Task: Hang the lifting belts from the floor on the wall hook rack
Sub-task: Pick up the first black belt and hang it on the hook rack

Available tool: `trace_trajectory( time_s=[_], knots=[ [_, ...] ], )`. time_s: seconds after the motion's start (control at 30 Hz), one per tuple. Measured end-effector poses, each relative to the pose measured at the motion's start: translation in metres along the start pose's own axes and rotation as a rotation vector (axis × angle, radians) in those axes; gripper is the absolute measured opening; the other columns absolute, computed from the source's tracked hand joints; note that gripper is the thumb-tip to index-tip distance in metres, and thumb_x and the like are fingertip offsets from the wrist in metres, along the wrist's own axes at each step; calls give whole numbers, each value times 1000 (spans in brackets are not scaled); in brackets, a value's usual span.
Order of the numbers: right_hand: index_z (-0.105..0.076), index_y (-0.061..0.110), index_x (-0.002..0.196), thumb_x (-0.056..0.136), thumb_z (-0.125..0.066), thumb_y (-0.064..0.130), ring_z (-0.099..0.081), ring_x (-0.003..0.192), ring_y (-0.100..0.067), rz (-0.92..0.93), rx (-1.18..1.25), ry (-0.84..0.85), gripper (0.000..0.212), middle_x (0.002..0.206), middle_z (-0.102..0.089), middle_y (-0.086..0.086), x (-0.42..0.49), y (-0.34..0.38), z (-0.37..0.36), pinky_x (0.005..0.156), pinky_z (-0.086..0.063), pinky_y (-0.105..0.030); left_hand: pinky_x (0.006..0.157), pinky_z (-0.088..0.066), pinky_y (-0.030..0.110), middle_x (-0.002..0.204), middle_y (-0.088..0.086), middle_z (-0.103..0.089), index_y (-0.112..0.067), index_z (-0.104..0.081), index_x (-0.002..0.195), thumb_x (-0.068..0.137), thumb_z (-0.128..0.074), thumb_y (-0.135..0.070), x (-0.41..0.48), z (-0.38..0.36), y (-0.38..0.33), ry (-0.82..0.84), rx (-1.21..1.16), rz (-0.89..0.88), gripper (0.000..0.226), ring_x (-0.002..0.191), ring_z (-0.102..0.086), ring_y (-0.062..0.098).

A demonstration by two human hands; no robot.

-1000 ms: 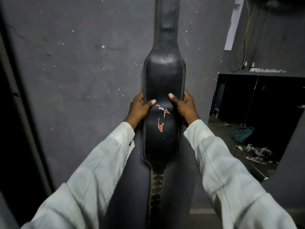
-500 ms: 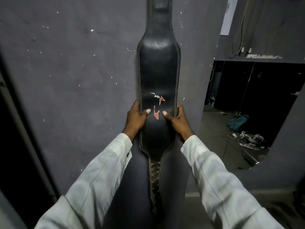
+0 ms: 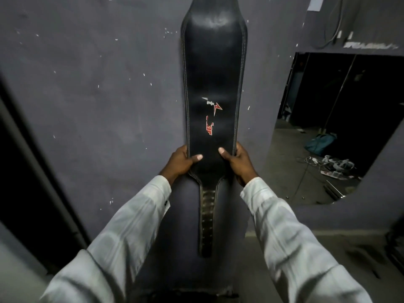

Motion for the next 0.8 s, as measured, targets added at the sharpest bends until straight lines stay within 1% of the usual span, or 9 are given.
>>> trace_trajectory(
  time_s=[0.17, 0.3, 0.43, 0.5, 0.57, 0.6, 0.67, 0.77, 0.8],
  knots=[
    [-56, 12, 134, 90, -72, 14, -67, 116, -23, -48, -7, 53, 46, 126, -70, -7, 1, -13, 0, 100, -55, -37, 101, -53, 43, 116, 5, -73, -16, -67, 121, 80, -75, -28, -7, 0, 4, -54, 42, 7, 43, 106, -70, 19],
    [-63, 9, 126, 91, -72, 17, -71, 106, -18, -79, -26, 27, 38, 116, -74, -4, -5, -31, 4, 97, -57, -35, 95, -51, 26, 118, 8, -71, -11, -66, 123, 88, -72, -22, -14, -4, 8, -76, 82, 29, 37, 103, -66, 14],
    [-66, 12, 120, 87, -76, 30, -71, 108, -20, -112, 6, 16, 39, 115, -74, -5, -11, -47, -1, 94, -57, -34, 98, -54, 34, 116, 10, -73, -9, -68, 118, 90, -69, -32, -22, -6, 19, -117, 7, 50, 37, 106, -69, 21],
    [-66, 17, 96, 83, -77, 39, -70, 91, -17, -185, -9, -30, 29, 93, -73, 1, -24, -68, 1, 85, -56, -35, 95, -54, 39, 112, 12, -72, -16, -67, 109, 89, -61, -50, -27, -11, 41, -104, -16, 113, 41, 105, -69, 27],
    [-50, 23, 66, 84, -72, 40, -48, 64, -13, -269, -45, -97, 32, 65, -51, 4, -43, -98, 2, 65, -43, -32, 87, -53, 43, 102, 13, -70, -23, -62, 92, 86, -54, -56, -32, -20, 84, -84, -72, 246, 34, 94, -67, 30],
    [-47, 24, 60, 85, -69, 38, -40, 61, -12, -304, -40, -101, 36, 61, -43, 3, -55, -112, -3, 61, -36, -31, 81, -51, 43, 94, 13, -66, -24, -58, 85, 87, -53, -51, -37, -24, 107, -70, -126, 301, 28, 85, -64, 29],
    [-49, 22, 59, 85, -67, 36, -44, 63, -14, -409, 12, -100, 35, 63, -47, 0, -83, -142, -14, 61, -37, -28, 73, -49, 40, 83, 10, -58, -20, -55, 82, 94, -52, -37, -63, -30, 127, -93, -226, 398, 21, 71, -56, 25],
    [-53, 22, 73, 93, -65, 33, -57, 78, -17, -542, 73, -146, 25, 79, -61, -1, -135, -179, -24, 74, -47, -31, 63, -46, 33, 82, 9, -56, -10, -54, 103, 102, -47, -16, -106, -43, 168, -61, -341, 551, 9, 67, -55, 24],
    [-53, 23, 77, 97, -61, 32, -58, 79, -15, -584, 89, -144, 24, 82, -61, -1, -154, -188, -29, 74, -49, -31, 63, -47, 34, 85, 12, -58, -8, -53, 114, 103, -44, -10, -122, -49, 187, -56, -363, 624, 14, 69, -56, 26]
  ],
)
Point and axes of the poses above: each hand's wrist, its own x-axis towards the middle knuckle, its own z-axis out of the back of the hand, y = z × x, the point moved 9 cm from there along x, towards the middle knuckle
